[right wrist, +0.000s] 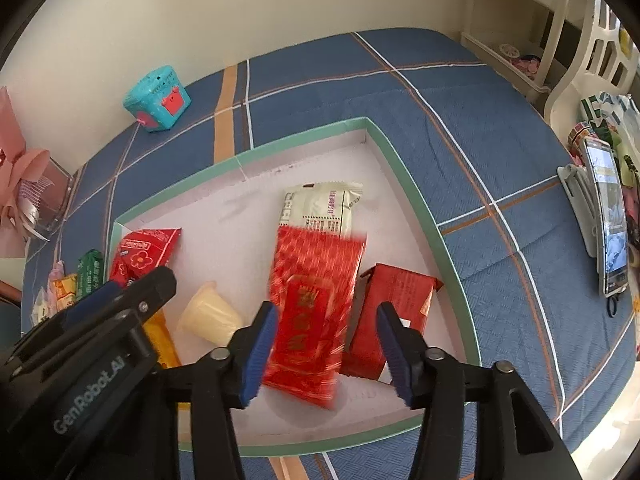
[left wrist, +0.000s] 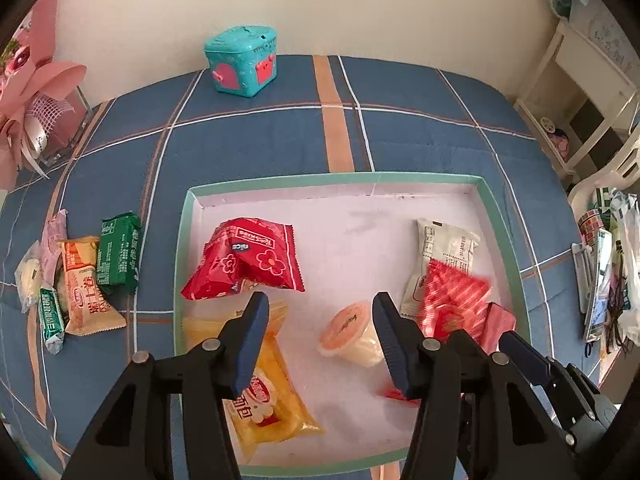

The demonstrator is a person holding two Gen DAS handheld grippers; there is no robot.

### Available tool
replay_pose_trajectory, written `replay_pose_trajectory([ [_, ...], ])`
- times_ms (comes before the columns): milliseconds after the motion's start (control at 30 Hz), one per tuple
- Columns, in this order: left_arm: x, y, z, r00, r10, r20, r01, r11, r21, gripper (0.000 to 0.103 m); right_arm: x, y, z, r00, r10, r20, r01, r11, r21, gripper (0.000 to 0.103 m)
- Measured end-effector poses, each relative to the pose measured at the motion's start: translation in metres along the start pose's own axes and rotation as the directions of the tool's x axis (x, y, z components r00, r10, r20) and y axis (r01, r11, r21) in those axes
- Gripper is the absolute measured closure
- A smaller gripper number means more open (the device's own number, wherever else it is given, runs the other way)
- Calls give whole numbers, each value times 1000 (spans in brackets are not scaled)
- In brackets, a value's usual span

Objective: Organize snacks
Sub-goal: 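Carry both snacks over the tray and open both tools to release them, then withdraw both open tools from the tray back toward the snack pile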

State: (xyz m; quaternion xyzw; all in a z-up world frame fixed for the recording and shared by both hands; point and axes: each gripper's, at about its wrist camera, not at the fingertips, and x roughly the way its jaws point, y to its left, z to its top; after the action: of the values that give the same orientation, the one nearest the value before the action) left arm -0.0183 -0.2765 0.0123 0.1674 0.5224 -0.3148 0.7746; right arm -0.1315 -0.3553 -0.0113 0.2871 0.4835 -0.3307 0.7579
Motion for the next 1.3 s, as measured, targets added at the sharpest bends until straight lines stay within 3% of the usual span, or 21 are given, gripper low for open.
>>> replay_pose_trajectory([
  [267, -24, 24, -6, 999, -13, 40, 14, 1000, -22, 47, -6, 2, 1, 1000, 10, 12, -10, 1000, -5, 43],
  [433, -35, 50, -16, 998, 21, 59, -18, 999, -51, 47, -12, 5, 1, 999, 24, 24, -24, 1000, -14, 43],
  [867, -24, 102, -38, 998, 59, 19, -54, 979, -194, 46, -29, 13, 0, 997, 45, 61, -43, 999, -33, 42],
  [933, -22, 104, -40, 997, 71, 14, -67, 978, -200, 41, -28, 14, 0, 998, 42, 56, -40, 999, -36, 33],
  [1100, -19, 105, -43, 994, 105, 7, -101, 974, -202, 28, -27, 14, -1, 998, 40, 52, -38, 999, -34, 20],
  [1300, -17, 110, -47, 991, 133, 3, -130, 969, -211, 18, -29, 17, -1, 997, 41, 72, -37, 998, -56, 2],
])
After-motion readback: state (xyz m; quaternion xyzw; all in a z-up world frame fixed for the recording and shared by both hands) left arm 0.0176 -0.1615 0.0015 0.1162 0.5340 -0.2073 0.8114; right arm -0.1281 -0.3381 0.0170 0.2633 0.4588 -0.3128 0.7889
